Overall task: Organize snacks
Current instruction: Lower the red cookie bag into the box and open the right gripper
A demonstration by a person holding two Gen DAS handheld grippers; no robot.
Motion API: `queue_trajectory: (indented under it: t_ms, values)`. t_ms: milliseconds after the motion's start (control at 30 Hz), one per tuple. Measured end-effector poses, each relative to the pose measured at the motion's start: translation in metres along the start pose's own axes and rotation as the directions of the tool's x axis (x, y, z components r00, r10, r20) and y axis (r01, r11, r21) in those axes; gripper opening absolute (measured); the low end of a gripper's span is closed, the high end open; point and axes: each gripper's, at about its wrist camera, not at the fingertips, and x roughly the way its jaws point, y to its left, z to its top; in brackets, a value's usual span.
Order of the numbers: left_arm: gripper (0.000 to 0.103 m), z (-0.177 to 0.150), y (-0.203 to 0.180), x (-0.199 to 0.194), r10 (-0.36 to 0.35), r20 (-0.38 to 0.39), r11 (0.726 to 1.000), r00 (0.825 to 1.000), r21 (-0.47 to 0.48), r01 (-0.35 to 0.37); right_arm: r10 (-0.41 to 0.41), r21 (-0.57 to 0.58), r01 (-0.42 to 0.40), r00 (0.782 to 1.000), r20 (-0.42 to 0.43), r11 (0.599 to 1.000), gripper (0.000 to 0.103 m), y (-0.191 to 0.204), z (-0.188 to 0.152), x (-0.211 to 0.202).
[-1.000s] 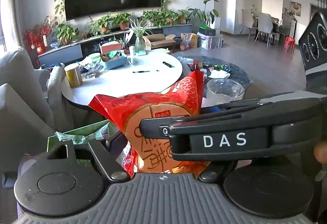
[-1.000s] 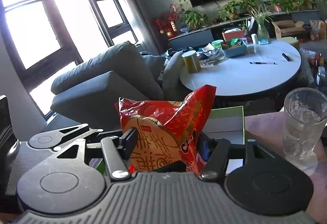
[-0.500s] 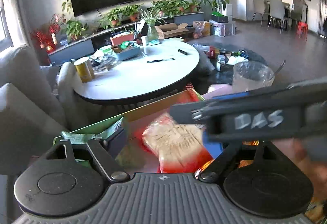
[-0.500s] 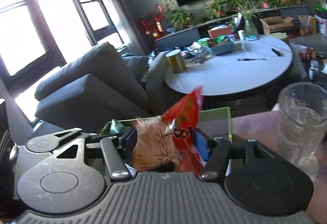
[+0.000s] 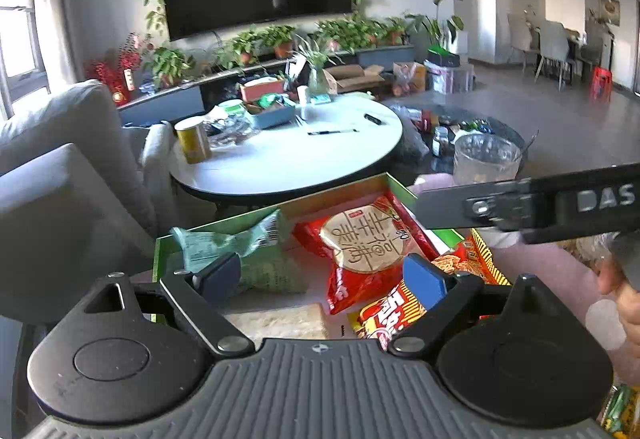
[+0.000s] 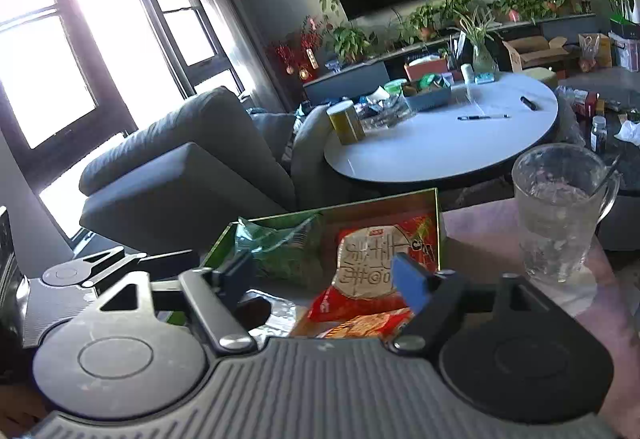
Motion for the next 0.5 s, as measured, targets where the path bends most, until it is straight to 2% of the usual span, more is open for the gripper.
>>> queue_trajectory:
  t_ms: [133, 300, 400, 500]
  values:
    - [0.091, -0.006, 0.005, -0.023, 0.035, 0.034, 0.999, 0.999, -0.015, -0.034, 0.012, -0.027, -0.012, 1.000, 0.004, 1.000, 0.060, 0.010, -0.002, -0.013]
    - [0.093, -0.017, 0.014, -0.047, 0.063, 0.053, 0.998, 0.997, -0.025, -0.062, 0.050, -0.076, -0.050, 0.999, -0.003, 0.996, 0.060, 0.027, -0.015, -0.029]
    - [0.095, -0.026, 0.022, -0.061, 0.079, 0.054, 0.996, 0.995, -0.046, -0.076, 0.070, -0.102, -0.067, 0.997, 0.023, 0.992, 0.060, 0.038, -0.025, -0.042]
    - [0.095, -0.037, 0.033, -0.074, 0.097, 0.055, 0.992, 0.994, -0.088, -0.092, 0.049, -0.154, -0.036, 0.996, 0.080, 0.987, 0.060, 0.052, -0.037, -0.054]
